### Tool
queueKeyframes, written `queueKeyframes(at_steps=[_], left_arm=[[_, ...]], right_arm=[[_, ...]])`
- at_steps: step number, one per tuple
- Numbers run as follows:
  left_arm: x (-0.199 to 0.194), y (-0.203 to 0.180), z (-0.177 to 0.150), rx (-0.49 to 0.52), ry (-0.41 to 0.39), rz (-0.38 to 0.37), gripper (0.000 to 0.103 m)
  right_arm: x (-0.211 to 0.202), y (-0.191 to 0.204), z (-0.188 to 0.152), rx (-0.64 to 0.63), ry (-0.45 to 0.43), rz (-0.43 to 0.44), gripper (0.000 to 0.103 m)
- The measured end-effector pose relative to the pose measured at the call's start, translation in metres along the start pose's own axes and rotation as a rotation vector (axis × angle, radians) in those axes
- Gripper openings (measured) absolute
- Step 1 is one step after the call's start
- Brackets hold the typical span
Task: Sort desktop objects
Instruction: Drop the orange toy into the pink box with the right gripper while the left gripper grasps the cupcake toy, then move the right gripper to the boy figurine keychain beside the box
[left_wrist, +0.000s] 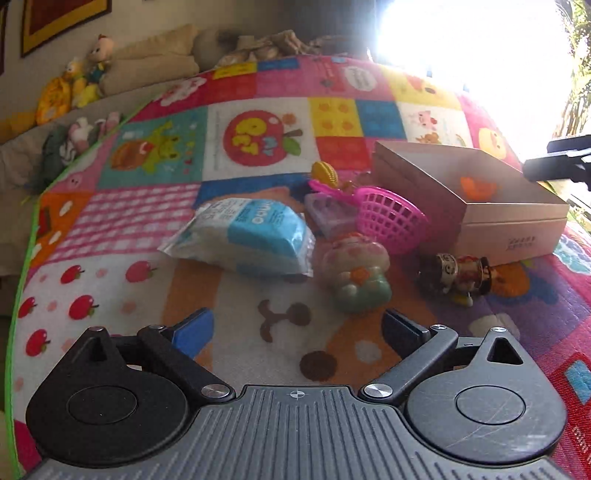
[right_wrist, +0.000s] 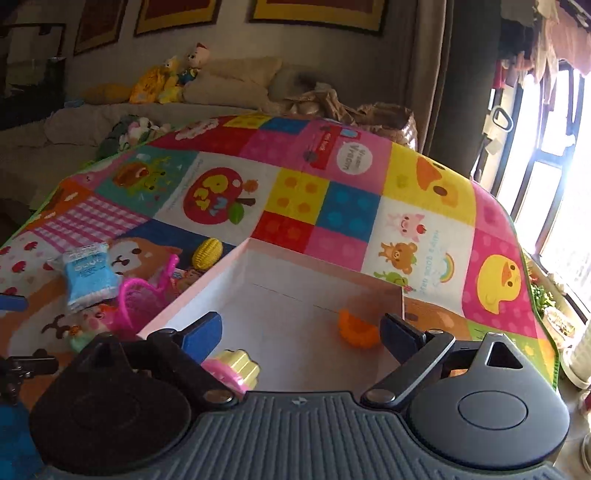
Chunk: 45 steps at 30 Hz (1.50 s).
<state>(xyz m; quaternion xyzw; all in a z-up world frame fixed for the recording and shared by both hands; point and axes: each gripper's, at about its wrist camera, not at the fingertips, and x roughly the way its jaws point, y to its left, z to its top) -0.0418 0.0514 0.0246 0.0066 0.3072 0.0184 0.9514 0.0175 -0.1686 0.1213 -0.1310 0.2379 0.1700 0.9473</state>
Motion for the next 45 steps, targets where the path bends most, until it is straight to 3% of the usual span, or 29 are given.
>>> queueKeyframes(at_steps=[1, 3, 5, 10, 12, 14, 20, 25, 26, 29, 31, 32, 38, 39, 45], left_arm=[[0.0, 0.003, 0.0, -0.016, 0.0, 0.002, 0.1], [0.0, 0.008, 0.0, -0.045, 0.001, 0.006, 0.1], [0.0, 0.009, -0.001, -0.058, 0.0, 0.01, 0.1], [-0.003, 0.015, -0.005, -0.108, -0.017, 0.025, 0.1], [-0.005, 0.016, -0.005, -0.115, -0.024, 0.028, 0.1], [-0.005, 0.015, -0.005, -0.113, -0.025, 0.029, 0.1], [-0.006, -0.001, -0.001, -0.029, -0.025, 0.011, 0.1], [0.006, -0.02, 0.018, -0.035, -0.017, -0.087, 0.1], [0.011, -0.024, 0.023, -0.034, -0.018, -0.092, 0.1], [0.031, -0.034, 0.033, -0.018, 0.004, -0.063, 0.094], [0.044, -0.038, 0.037, -0.025, 0.046, -0.06, 0.078], [0.048, -0.039, 0.038, -0.029, 0.058, -0.06, 0.078], [0.041, -0.047, 0.026, 0.036, 0.065, -0.048, 0.052], [0.036, -0.047, 0.023, 0.038, 0.067, -0.052, 0.041], [-0.005, -0.044, -0.001, 0.054, 0.082, -0.113, 0.042]], right_arm=[[-0.008, 0.01, -0.003, -0.011, 0.008, 0.048, 0.088], [-0.013, 0.032, -0.013, -0.021, 0.075, 0.146, 0.07], [-0.007, 0.055, -0.026, -0.026, 0.124, 0.18, 0.069], [0.033, 0.085, -0.044, 0.043, 0.174, 0.145, 0.068], [0.043, 0.088, -0.046, 0.067, 0.192, 0.159, 0.043], [0.046, 0.088, -0.047, 0.08, 0.215, 0.156, 0.034], [0.005, 0.079, -0.066, 0.083, 0.251, 0.297, 0.033], [-0.029, 0.05, -0.09, 0.095, 0.24, 0.216, 0.032], [-0.032, 0.042, -0.093, 0.119, 0.235, 0.197, 0.035], [-0.038, 0.023, -0.101, 0.195, 0.205, 0.146, 0.065], [-0.041, 0.018, -0.105, 0.221, 0.179, 0.121, 0.08], [-0.042, 0.018, -0.107, 0.228, 0.17, 0.111, 0.086], [-0.038, 0.014, -0.114, 0.26, 0.163, 0.114, 0.095], [-0.038, 0.013, -0.114, 0.268, 0.166, 0.119, 0.098], [-0.035, 0.013, -0.115, 0.283, 0.196, 0.151, 0.103]])
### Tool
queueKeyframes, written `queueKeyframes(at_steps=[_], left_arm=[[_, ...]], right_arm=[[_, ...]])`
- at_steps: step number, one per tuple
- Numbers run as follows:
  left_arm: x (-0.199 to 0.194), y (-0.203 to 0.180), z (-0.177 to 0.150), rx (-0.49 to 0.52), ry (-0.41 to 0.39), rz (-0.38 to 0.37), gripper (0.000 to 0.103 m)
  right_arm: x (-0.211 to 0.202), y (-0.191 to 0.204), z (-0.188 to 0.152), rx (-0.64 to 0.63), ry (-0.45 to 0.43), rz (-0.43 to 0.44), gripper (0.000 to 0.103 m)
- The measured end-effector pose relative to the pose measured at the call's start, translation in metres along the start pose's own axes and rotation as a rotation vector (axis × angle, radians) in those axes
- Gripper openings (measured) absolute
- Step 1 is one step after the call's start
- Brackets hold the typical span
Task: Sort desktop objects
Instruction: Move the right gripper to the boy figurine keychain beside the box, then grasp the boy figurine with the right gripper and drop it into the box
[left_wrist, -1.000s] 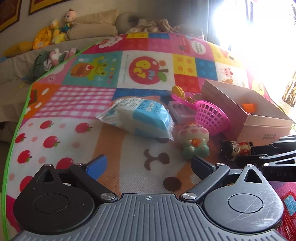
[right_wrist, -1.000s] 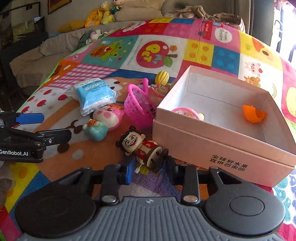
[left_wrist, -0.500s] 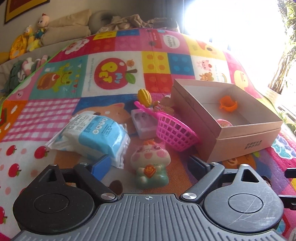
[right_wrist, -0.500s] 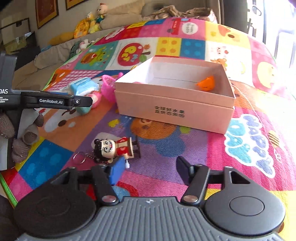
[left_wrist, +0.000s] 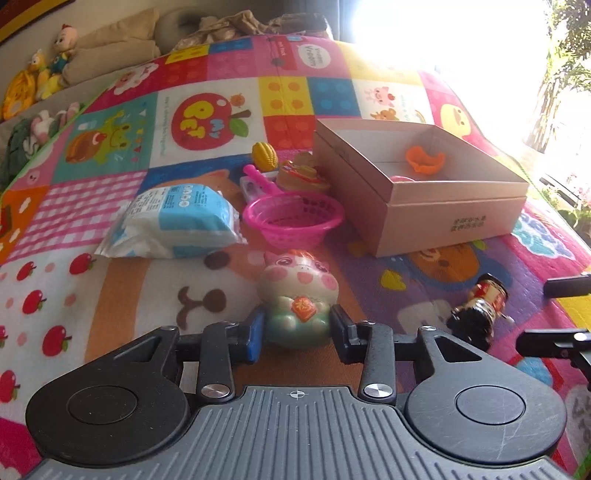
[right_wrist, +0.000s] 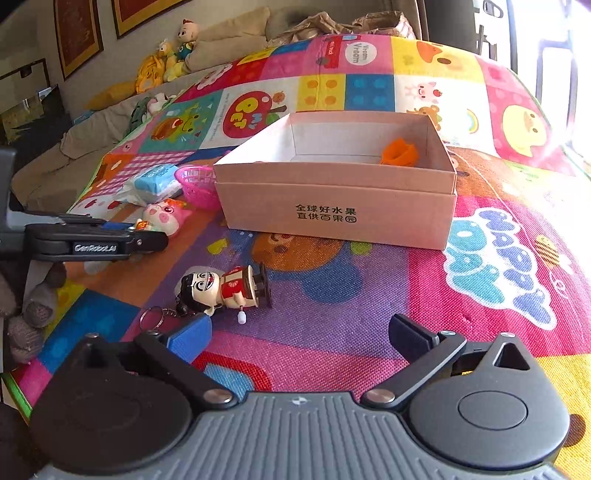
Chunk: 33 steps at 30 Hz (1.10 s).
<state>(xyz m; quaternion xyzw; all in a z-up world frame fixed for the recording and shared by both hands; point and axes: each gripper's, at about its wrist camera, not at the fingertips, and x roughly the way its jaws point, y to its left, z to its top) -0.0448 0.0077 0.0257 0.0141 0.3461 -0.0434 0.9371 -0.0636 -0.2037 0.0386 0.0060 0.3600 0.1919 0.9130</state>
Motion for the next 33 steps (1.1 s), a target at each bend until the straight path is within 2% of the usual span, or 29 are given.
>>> queueKeyframes(at_steps=[6, 11, 14, 17, 21, 28, 31, 33], left_arm=[[-0.028, 0.004, -0.021, -0.003, -0.006, -0.023, 0.043], [-0.03, 0.012, -0.025, -0.043, -0.016, 0.002, 0.058], [-0.029, 0.017, -0.027, -0.06, -0.014, 0.01, 0.068], [-0.03, 0.02, -0.027, -0.073, -0.014, -0.009, 0.078], [-0.026, 0.013, -0.021, -0.054, -0.03, -0.03, 0.087], [-0.005, -0.006, -0.014, -0.006, -0.019, -0.018, 0.094], [-0.008, -0.004, -0.016, -0.01, -0.033, -0.023, 0.096], [-0.01, 0.0, -0.017, -0.006, -0.038, 0.004, 0.096]], right_arm=[[0.001, 0.0, -0.003, 0.036, 0.009, -0.002, 0.103], [0.002, 0.004, -0.001, 0.05, 0.035, -0.027, 0.103], [0.004, 0.011, -0.002, -0.001, 0.047, -0.054, 0.103], [0.006, 0.021, -0.01, -0.078, 0.032, -0.094, 0.103], [0.006, 0.023, -0.009, -0.083, 0.033, -0.095, 0.103], [0.005, 0.023, -0.01, -0.083, 0.026, -0.096, 0.103], [0.006, 0.023, -0.01, -0.085, 0.025, -0.097, 0.103], [0.005, 0.023, -0.01, -0.087, 0.026, -0.097, 0.103]])
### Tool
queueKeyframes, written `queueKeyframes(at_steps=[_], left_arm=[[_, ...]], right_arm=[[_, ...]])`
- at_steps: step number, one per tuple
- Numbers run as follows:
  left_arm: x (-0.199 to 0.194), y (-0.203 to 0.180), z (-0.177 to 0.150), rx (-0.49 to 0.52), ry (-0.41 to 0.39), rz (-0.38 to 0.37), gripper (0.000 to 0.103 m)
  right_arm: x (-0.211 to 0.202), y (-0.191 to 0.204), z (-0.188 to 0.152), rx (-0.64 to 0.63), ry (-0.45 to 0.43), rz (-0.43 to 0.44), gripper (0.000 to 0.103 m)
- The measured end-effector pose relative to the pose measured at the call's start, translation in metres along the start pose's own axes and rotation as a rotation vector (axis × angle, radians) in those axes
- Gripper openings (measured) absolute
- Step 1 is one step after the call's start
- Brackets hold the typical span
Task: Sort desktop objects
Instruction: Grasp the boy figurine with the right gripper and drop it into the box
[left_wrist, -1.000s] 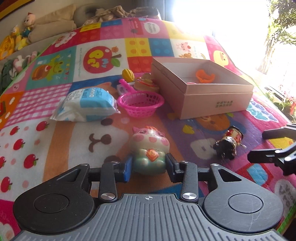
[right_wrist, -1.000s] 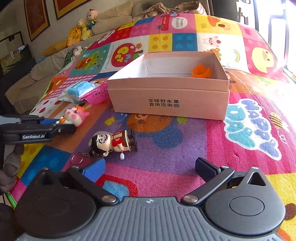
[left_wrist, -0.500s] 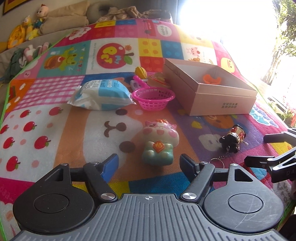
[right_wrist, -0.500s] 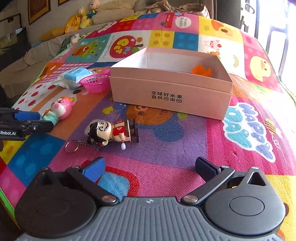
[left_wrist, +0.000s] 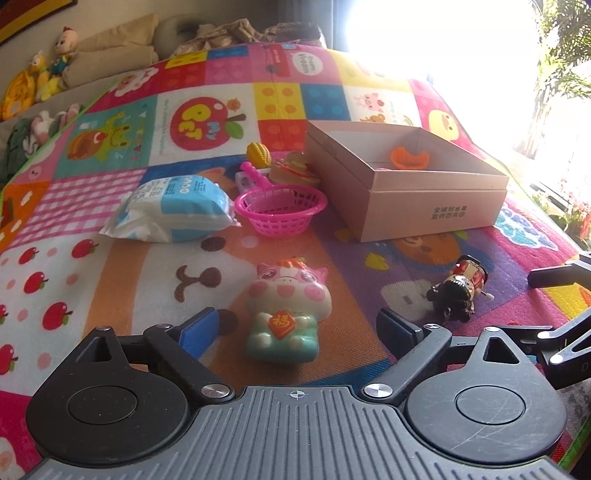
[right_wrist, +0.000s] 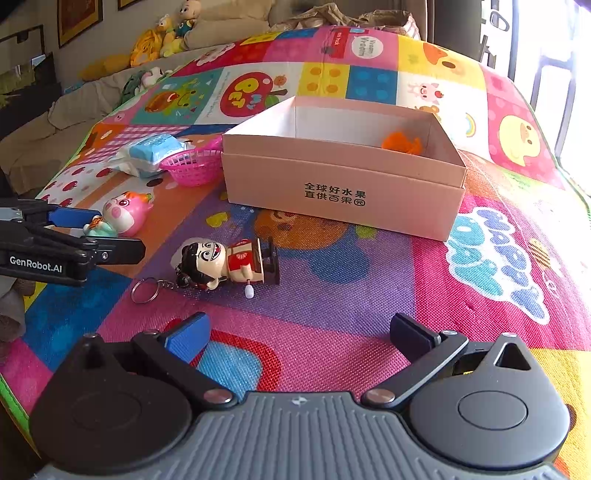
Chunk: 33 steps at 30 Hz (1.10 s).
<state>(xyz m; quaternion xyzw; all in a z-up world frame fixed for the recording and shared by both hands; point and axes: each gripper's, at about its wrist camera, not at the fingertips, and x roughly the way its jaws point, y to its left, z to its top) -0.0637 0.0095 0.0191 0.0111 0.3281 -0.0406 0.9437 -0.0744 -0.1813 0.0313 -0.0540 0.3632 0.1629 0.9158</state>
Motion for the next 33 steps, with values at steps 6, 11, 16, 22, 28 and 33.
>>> queueKeyframes(at_steps=[6, 11, 16, 22, 28, 33], left_arm=[[-0.001, 0.024, -0.003, -0.095, 0.024, 0.036, 0.097], [-0.002, 0.031, -0.004, -0.138, 0.022, 0.034, 0.097], [-0.004, 0.031, -0.005, -0.146, 0.016, 0.028, 0.098], [-0.007, 0.013, -0.002, -0.051, -0.014, -0.016, 0.099], [0.013, -0.005, 0.01, 0.0, 0.024, 0.026, 0.075], [0.01, -0.009, 0.017, 0.008, 0.012, 0.025, 0.054]], right_arm=[[-0.008, 0.008, 0.003, -0.034, -0.034, 0.039, 0.103], [-0.002, 0.023, 0.016, -0.066, -0.055, 0.066, 0.102], [0.014, 0.033, 0.031, -0.08, -0.051, 0.086, 0.081], [0.013, 0.031, 0.035, -0.067, -0.033, 0.095, 0.064], [-0.017, 0.02, 0.035, -0.073, -0.074, 0.071, 0.064], [-0.047, 0.01, 0.032, -0.09, -0.121, 0.036, 0.064]])
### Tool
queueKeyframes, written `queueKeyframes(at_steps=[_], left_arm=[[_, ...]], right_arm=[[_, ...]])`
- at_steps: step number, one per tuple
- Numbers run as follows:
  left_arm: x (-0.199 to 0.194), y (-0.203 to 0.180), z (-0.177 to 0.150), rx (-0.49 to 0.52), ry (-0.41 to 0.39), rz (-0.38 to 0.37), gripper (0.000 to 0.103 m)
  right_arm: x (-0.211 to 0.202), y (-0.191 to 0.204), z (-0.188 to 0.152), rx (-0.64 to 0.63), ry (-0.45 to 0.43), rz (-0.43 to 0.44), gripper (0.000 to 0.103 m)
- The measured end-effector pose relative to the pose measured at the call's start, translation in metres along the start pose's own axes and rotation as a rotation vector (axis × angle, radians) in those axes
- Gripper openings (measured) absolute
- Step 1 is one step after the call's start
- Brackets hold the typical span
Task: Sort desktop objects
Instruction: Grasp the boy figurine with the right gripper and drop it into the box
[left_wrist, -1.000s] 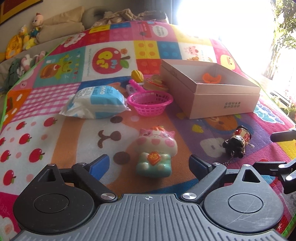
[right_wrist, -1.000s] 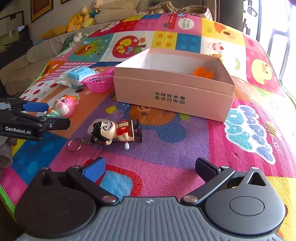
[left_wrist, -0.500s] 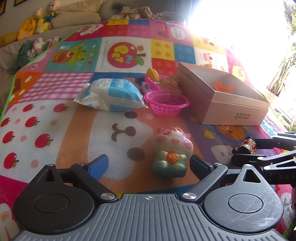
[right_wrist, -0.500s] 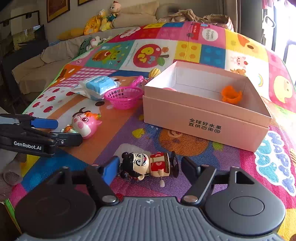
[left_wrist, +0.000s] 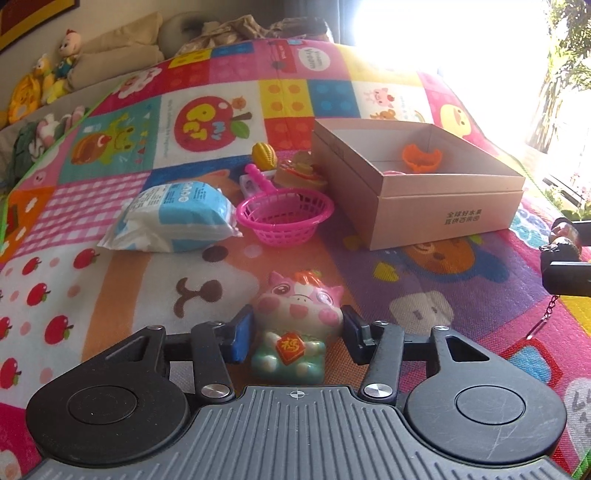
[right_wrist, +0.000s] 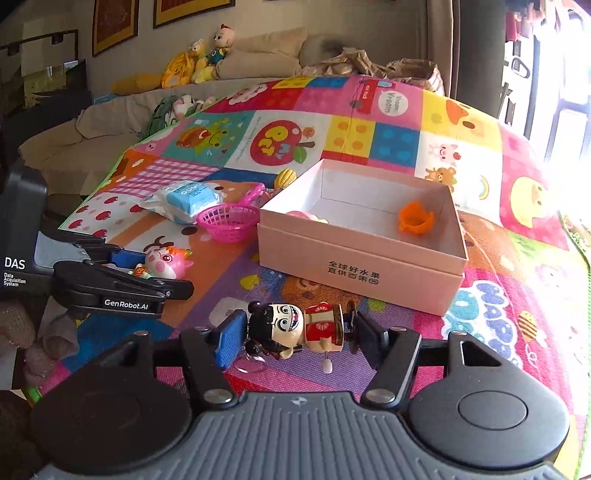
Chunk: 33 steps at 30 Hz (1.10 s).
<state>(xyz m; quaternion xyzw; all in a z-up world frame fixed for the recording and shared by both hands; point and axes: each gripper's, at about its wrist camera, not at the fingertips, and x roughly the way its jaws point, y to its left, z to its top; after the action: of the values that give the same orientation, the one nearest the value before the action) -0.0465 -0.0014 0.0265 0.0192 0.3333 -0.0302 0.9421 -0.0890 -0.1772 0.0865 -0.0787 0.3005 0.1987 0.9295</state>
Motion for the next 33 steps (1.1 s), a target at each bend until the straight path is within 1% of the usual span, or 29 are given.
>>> queueKeyframes(at_steps=[2, 4, 7, 10, 12, 13, 16, 17, 18, 19, 20, 21, 22, 23, 25, 27, 30, 32, 33], left_arm=[[-0.012, -0.004, 0.013, 0.018, -0.044, -0.026, 0.054], [-0.028, -0.012, 0.035, 0.055, -0.125, -0.042, 0.054], [-0.046, -0.029, 0.076, 0.119, -0.263, -0.041, 0.054], [-0.047, -0.046, 0.113, 0.133, -0.354, -0.056, 0.054], [-0.035, -0.056, 0.132, 0.133, -0.371, -0.09, 0.054], [-0.026, -0.062, 0.14, 0.135, -0.369, -0.101, 0.054], [0.007, -0.074, 0.157, 0.128, -0.348, -0.132, 0.055], [0.02, -0.075, 0.161, 0.123, -0.327, -0.162, 0.057], [0.034, -0.074, 0.165, 0.115, -0.29, -0.194, 0.067], [0.043, -0.07, 0.165, 0.099, -0.258, -0.203, 0.075], [0.049, -0.064, 0.163, 0.079, -0.237, -0.196, 0.076], [0.051, -0.057, 0.16, 0.063, -0.225, -0.182, 0.078], [0.049, -0.045, 0.152, 0.046, -0.22, -0.162, 0.081], [0.046, -0.037, 0.144, 0.039, -0.221, -0.143, 0.083], [0.035, -0.013, 0.121, 0.027, -0.227, -0.071, 0.09], [0.028, 0.007, 0.095, 0.035, -0.219, -0.018, 0.092], [0.027, 0.03, 0.062, 0.034, -0.172, 0.066, 0.092], [0.027, 0.042, 0.047, 0.022, -0.158, 0.112, 0.092], [0.026, 0.048, 0.041, 0.015, -0.154, 0.135, 0.094]], right_arm=[[-0.014, -0.005, 0.002, -0.013, -0.026, -0.021, 0.064], [-0.032, -0.017, 0.013, -0.001, -0.092, -0.047, 0.064], [-0.062, -0.045, 0.044, 0.057, -0.204, -0.069, 0.064], [-0.076, -0.065, 0.079, 0.049, -0.3, -0.148, 0.064], [-0.075, -0.078, 0.098, 0.072, -0.331, -0.176, 0.064], [-0.071, -0.085, 0.106, 0.087, -0.337, -0.175, 0.064], [-0.048, -0.102, 0.125, 0.142, -0.311, -0.145, 0.064], [-0.037, -0.106, 0.13, 0.157, -0.299, -0.141, 0.064], [-0.026, -0.109, 0.133, 0.17, -0.29, -0.137, 0.064], [-0.015, -0.113, 0.135, 0.183, -0.284, -0.122, 0.064], [-0.004, -0.117, 0.136, 0.195, -0.273, -0.094, 0.065], [0.005, -0.12, 0.136, 0.205, -0.252, -0.066, 0.072], [0.015, -0.123, 0.136, 0.221, -0.235, -0.062, 0.075], [0.021, -0.125, 0.134, 0.235, -0.23, -0.072, 0.075], [0.028, -0.125, 0.128, 0.232, -0.222, -0.074, 0.075], [0.033, -0.123, 0.123, 0.239, -0.214, -0.073, 0.075], [0.041, -0.113, 0.122, 0.238, -0.184, -0.065, 0.075], [0.048, -0.095, 0.123, 0.197, -0.162, -0.063, 0.075], [0.051, -0.085, 0.123, 0.171, -0.155, -0.059, 0.075]])
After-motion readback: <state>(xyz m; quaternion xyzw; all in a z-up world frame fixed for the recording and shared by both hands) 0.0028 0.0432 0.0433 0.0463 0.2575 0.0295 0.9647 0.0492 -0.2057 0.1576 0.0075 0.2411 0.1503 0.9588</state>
